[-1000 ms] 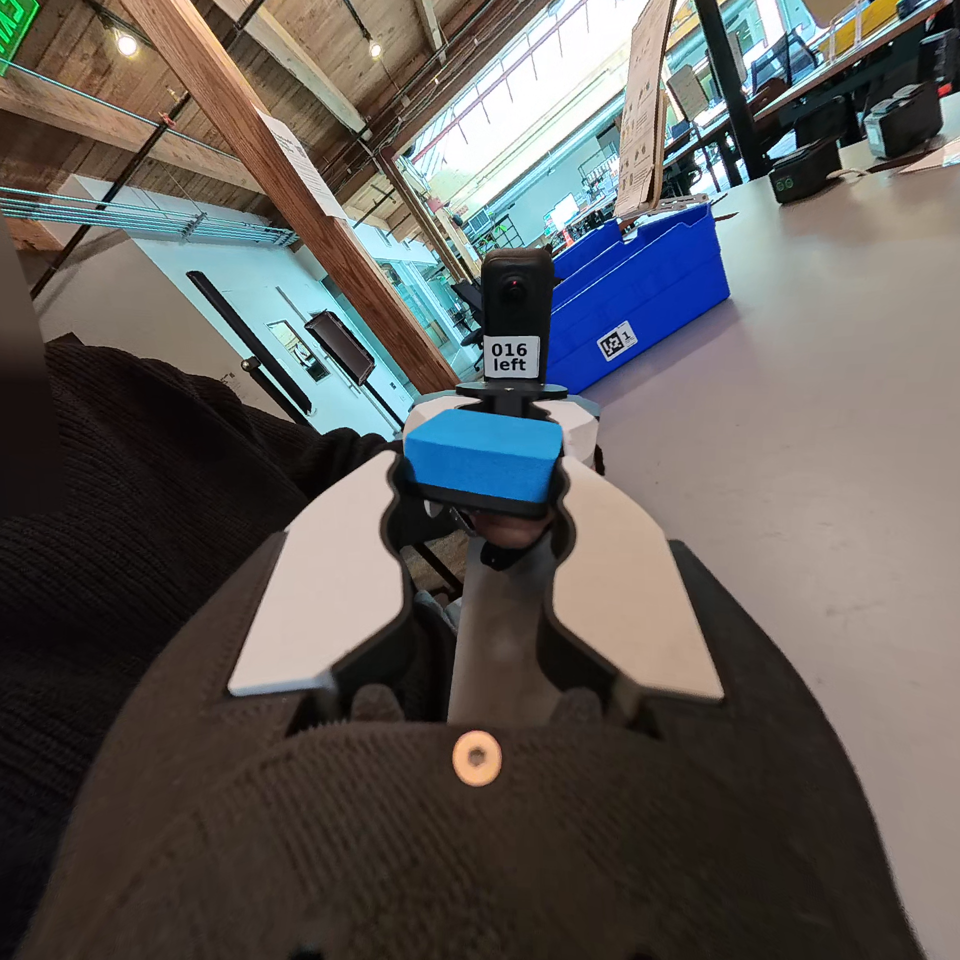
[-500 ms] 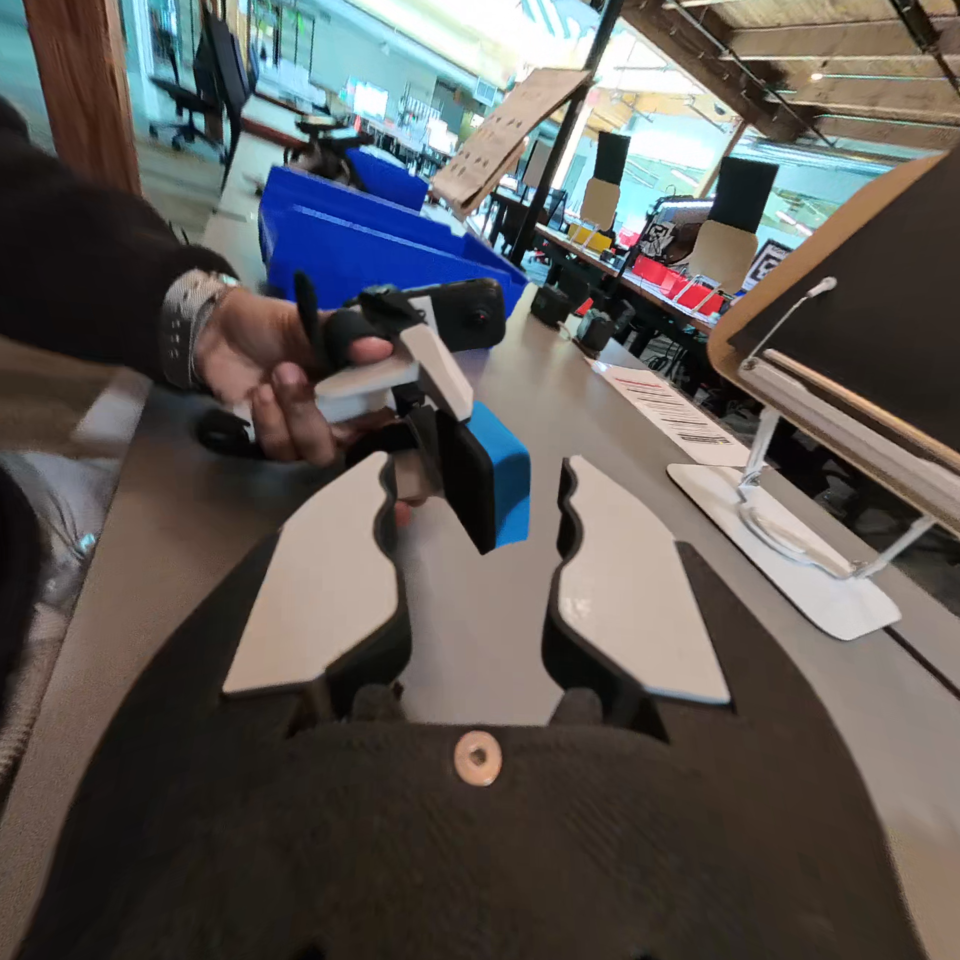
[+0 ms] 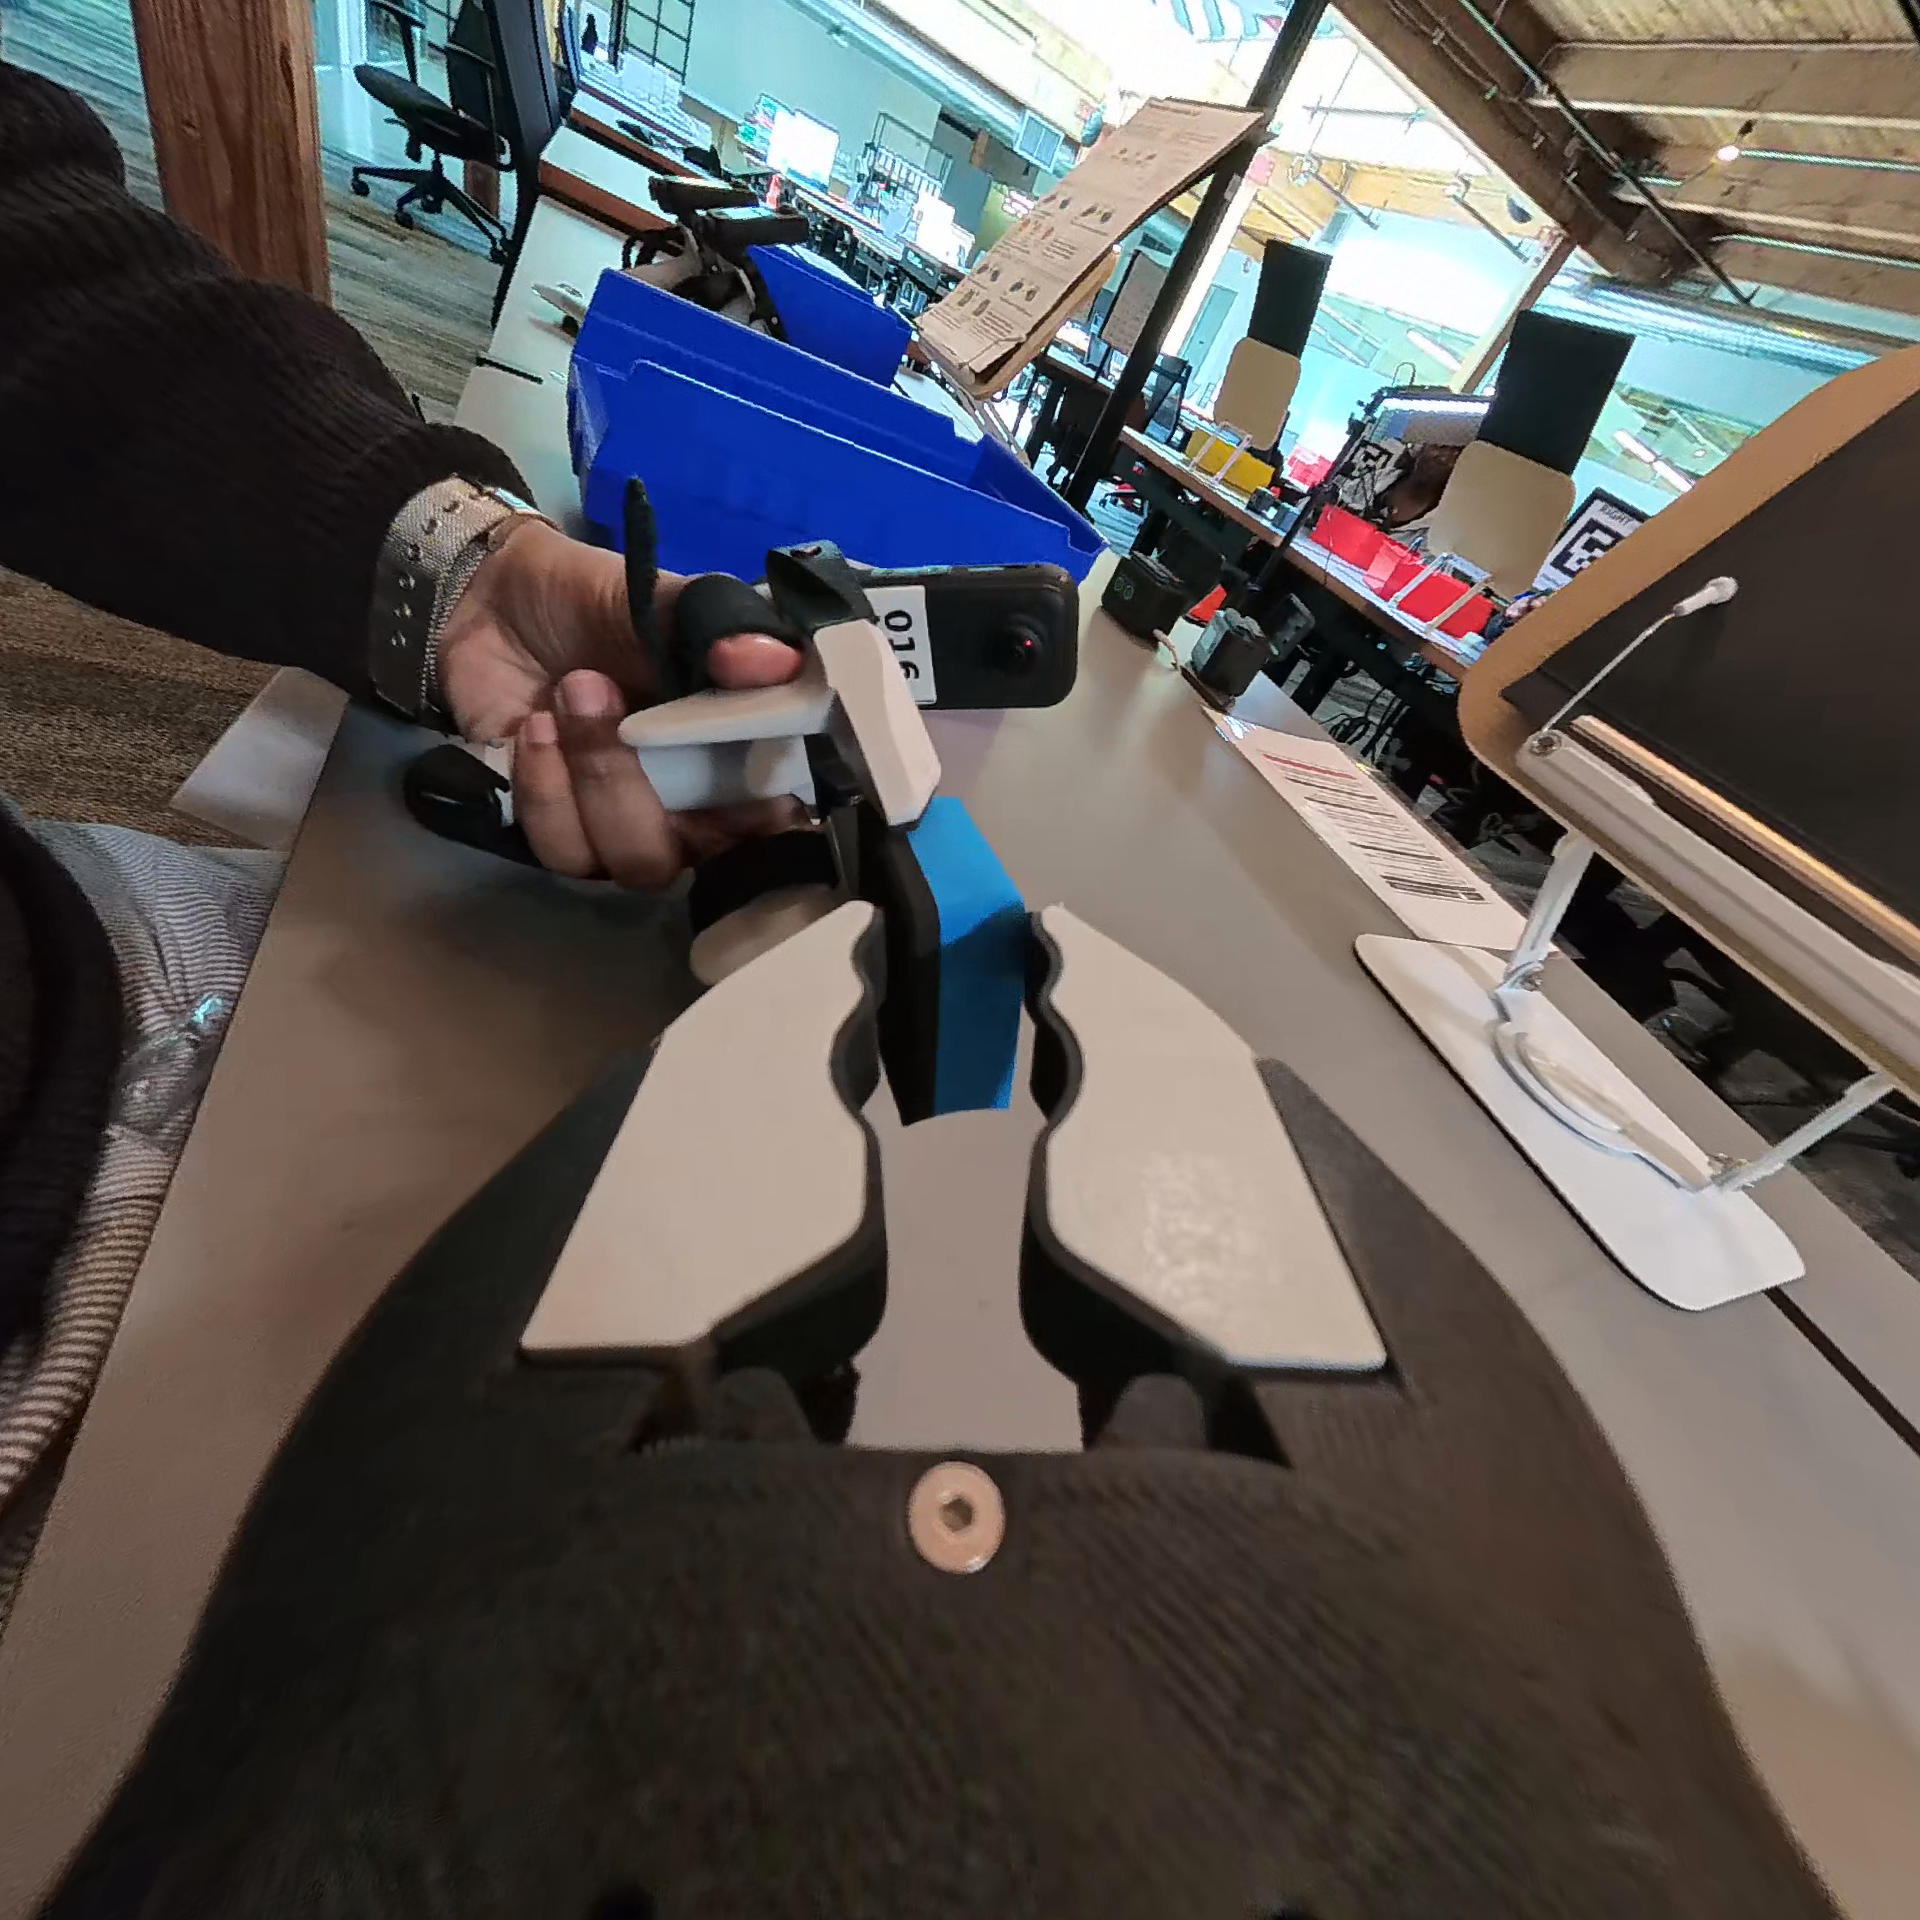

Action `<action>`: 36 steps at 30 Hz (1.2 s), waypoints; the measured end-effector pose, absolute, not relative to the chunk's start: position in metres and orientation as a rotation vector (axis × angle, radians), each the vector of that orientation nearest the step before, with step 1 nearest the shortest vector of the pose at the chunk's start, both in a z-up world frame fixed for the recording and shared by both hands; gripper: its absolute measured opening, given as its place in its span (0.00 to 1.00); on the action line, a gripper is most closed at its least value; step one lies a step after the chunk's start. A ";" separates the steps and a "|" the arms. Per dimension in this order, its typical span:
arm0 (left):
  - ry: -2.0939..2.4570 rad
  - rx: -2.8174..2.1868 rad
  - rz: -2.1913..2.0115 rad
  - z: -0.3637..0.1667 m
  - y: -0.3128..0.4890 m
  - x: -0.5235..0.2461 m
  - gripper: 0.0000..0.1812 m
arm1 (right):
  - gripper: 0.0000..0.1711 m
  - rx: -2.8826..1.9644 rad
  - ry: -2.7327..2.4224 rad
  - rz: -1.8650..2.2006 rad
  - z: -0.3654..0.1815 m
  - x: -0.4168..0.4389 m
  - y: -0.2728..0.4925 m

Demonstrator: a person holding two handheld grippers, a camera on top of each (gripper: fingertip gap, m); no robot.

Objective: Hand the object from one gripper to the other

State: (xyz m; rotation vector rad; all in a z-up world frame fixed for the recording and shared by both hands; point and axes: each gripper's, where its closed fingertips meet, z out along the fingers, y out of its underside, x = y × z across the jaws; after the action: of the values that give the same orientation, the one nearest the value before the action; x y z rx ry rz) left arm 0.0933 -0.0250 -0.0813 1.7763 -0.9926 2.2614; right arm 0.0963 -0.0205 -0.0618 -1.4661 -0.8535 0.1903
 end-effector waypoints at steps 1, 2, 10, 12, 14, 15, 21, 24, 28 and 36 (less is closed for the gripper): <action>-0.995 1.771 2.265 -0.081 -0.025 0.093 0.31 | 0.14 -1.465 -0.851 0.197 -0.061 0.096 -0.021; -0.995 1.766 2.271 -0.080 -0.025 0.093 0.31 | 0.14 -1.466 -0.844 0.206 -0.060 0.096 -0.021; -1.045 1.809 2.335 -0.077 -0.021 0.095 0.32 | 0.14 -1.492 -0.810 0.219 -0.060 0.098 -0.020; -1.084 1.842 2.365 -0.076 -0.019 0.096 0.35 | 0.14 -1.502 -0.762 0.257 -0.057 0.101 -0.019; -1.132 1.867 2.397 -0.074 -0.017 0.096 0.38 | 0.14 -1.512 -0.700 0.309 -0.053 0.106 -0.018; -1.160 1.874 2.412 -0.072 -0.016 0.096 0.39 | 0.14 -1.521 -0.663 0.345 -0.052 0.108 -0.018; -1.401 1.923 2.443 -0.071 -0.018 0.096 0.38 | 0.14 -1.597 -0.395 0.717 -0.048 0.119 -0.017; -1.528 1.935 2.443 -0.072 -0.021 0.096 0.34 | 0.14 -1.648 -0.296 0.836 -0.053 0.124 -0.016; -1.651 1.935 2.444 -0.073 -0.024 0.096 0.29 | 0.14 -1.667 -0.265 0.930 -0.055 0.118 -0.017; -1.656 1.904 2.486 -0.068 -0.024 0.093 0.16 | 0.14 -1.698 -0.255 1.029 -0.060 0.108 -0.019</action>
State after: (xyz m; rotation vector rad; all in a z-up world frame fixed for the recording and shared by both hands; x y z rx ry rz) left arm 0.0933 -0.0238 -0.0683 1.9037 -1.6562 2.4856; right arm 0.1083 -0.0190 -0.0604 -1.6985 -0.2552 1.0293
